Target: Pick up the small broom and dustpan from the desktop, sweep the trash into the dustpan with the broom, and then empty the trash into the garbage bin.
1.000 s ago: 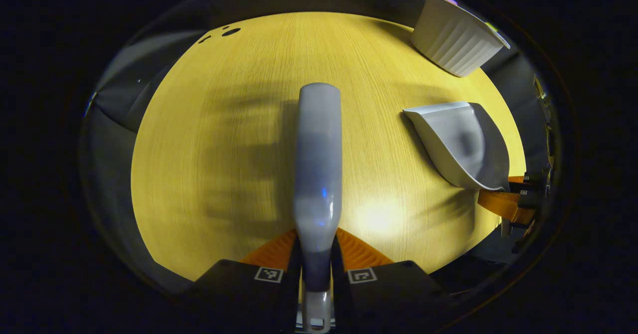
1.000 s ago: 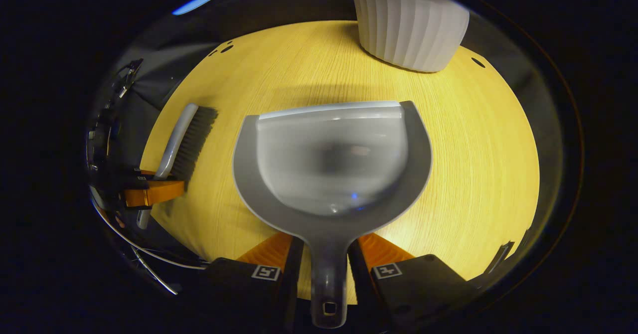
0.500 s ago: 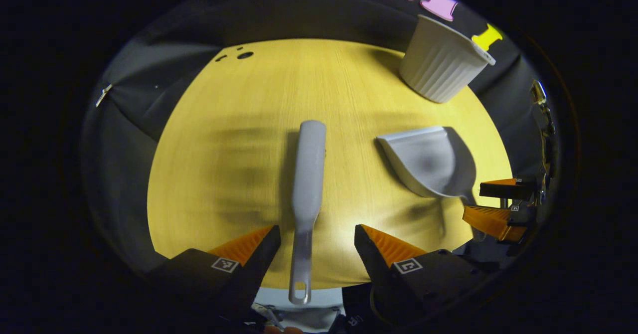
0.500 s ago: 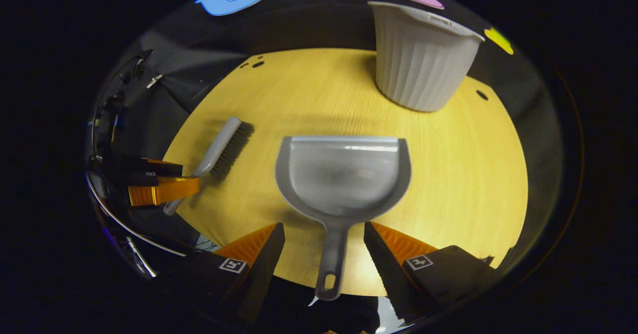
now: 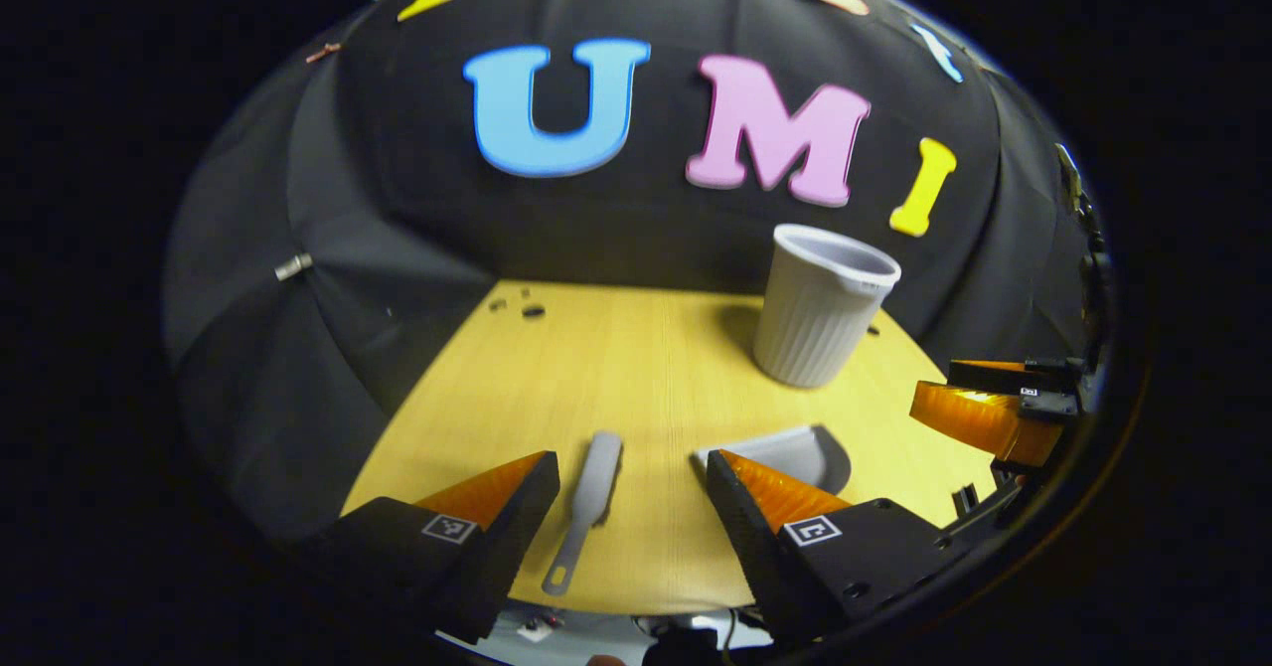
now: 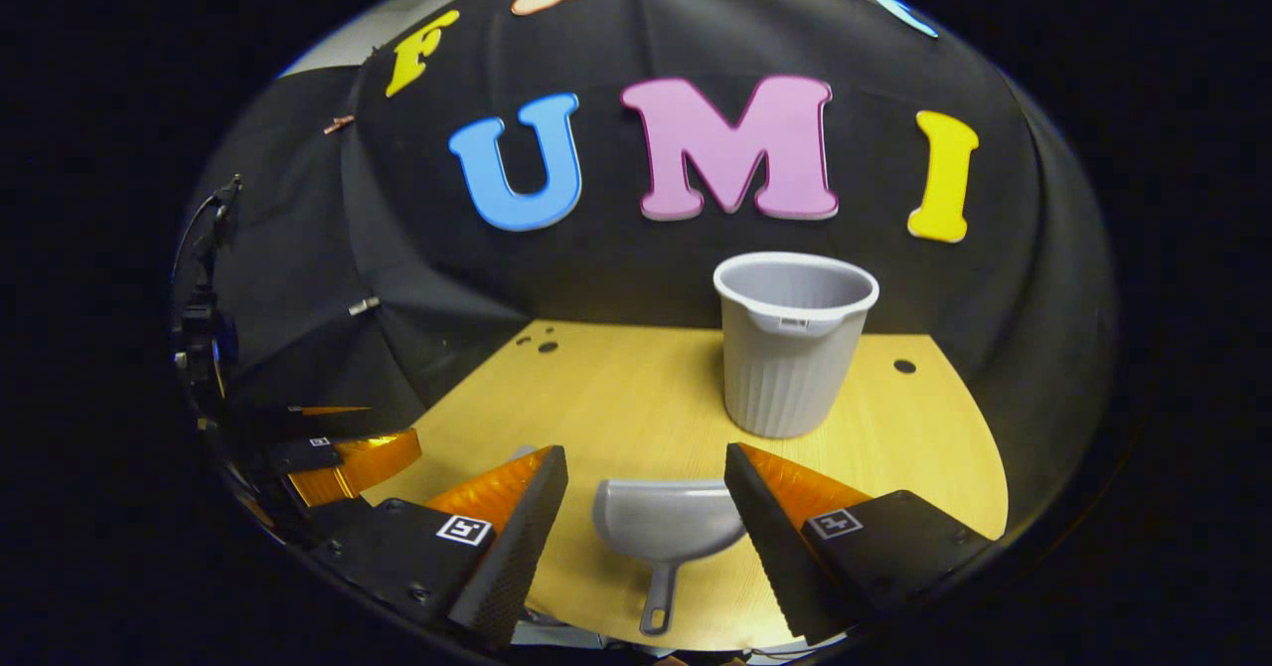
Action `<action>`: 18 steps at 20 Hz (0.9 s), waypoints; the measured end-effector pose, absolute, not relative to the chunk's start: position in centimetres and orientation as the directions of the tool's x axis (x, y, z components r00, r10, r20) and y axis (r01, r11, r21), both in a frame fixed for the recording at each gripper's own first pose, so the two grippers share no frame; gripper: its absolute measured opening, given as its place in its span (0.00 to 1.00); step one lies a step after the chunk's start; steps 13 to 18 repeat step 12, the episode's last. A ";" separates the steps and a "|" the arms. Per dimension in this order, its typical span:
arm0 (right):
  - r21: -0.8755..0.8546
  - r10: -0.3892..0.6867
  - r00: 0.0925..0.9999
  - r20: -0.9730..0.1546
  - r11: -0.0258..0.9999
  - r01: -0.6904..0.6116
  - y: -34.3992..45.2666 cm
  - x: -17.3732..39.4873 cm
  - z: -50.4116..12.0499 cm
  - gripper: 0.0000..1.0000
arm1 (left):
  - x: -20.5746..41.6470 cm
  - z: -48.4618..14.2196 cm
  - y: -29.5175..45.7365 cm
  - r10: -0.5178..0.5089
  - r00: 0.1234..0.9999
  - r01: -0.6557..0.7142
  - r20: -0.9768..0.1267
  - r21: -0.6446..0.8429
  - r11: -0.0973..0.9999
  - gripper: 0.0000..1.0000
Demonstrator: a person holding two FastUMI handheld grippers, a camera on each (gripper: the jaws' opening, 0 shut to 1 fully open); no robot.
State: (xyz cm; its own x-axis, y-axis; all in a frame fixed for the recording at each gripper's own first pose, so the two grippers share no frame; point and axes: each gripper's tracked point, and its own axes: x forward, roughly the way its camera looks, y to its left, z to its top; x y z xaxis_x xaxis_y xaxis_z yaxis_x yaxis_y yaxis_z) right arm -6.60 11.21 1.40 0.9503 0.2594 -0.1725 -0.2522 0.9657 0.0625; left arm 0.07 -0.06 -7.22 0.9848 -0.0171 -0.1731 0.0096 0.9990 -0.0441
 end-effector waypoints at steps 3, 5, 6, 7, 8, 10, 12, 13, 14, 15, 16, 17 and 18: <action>-0.003 0.261 0.964 -0.049 0.965 -0.261 11.2 -7.7 3.6 0.98 | -2.4 -2.6 -1.2 0.027 0.999 -0.026 0.023 -0.052 0.998 0.96; -0.045 0.249 0.968 0.022 0.968 -0.248 10.6 -9.4 5.4 0.99 | -4.2 -1.3 -1.5 0.049 0.994 -0.041 0.097 -0.086 0.995 0.95; -0.057 0.239 0.970 0.049 0.970 -0.236 10.4 -9.8 5.1 0.98 | -4.5 -0.7 -1.6 0.060 0.990 -0.047 0.127 -0.101 0.994 0.95; -0.073 0.231 0.971 0.068 0.971 -0.226 10.4 -10.3 4.5 0.99 | -5.3 -0.2 -1.2 0.082 0.984 -0.063 0.161 -0.116 0.991 0.95; -0.100 0.230 0.971 0.070 0.970 -0.222 10.3 -10.8 4.3 0.98 | -5.3 -0.1 -1.3 0.080 0.981 -0.061 0.176 -0.112 0.992 0.95; -0.124 0.209 0.976 0.059 0.972 -0.201 9.2 -10.9 4.2 0.98 | -5.9 0.5 -1.7 0.066 0.979 -0.052 0.195 -0.074 0.996 0.95; -0.113 0.203 0.977 0.060 0.974 -0.196 8.9 -11.1 4.6 0.98 | -5.8 0.6 -1.9 0.046 0.978 -0.033 0.206 -0.065 0.997 0.95; -0.113 0.203 0.977 0.060 0.974 -0.196 8.9 -11.1 4.6 0.98 | -5.8 0.6 -1.9 0.046 0.978 -0.033 0.206 -0.065 0.997 0.95; -0.113 0.203 0.977 0.060 0.974 -0.196 8.9 -11.1 4.6 0.98 | -5.8 0.6 -1.9 0.046 0.978 -0.033 0.206 -0.065 0.997 0.95; -0.113 0.203 0.977 0.060 0.974 -0.196 8.9 -11.1 4.6 0.98 | -5.8 0.6 -1.9 0.046 0.978 -0.033 0.206 -0.065 0.997 0.95; -0.113 0.203 0.977 0.060 0.974 -0.196 8.9 -11.1 4.6 0.98 | -5.8 0.6 -1.9 0.046 0.978 -0.033 0.206 -0.065 0.997 0.95; -0.113 0.203 0.977 0.060 0.974 -0.196 8.9 -11.1 4.6 0.98 | -5.8 0.6 -1.9 0.046 0.978 -0.033 0.206 -0.065 0.997 0.95; -0.113 0.203 0.977 0.060 0.974 -0.196 8.9 -11.1 4.6 0.98 | -5.8 0.6 -1.9 0.046 0.978 -0.033 0.206 -0.065 0.997 0.95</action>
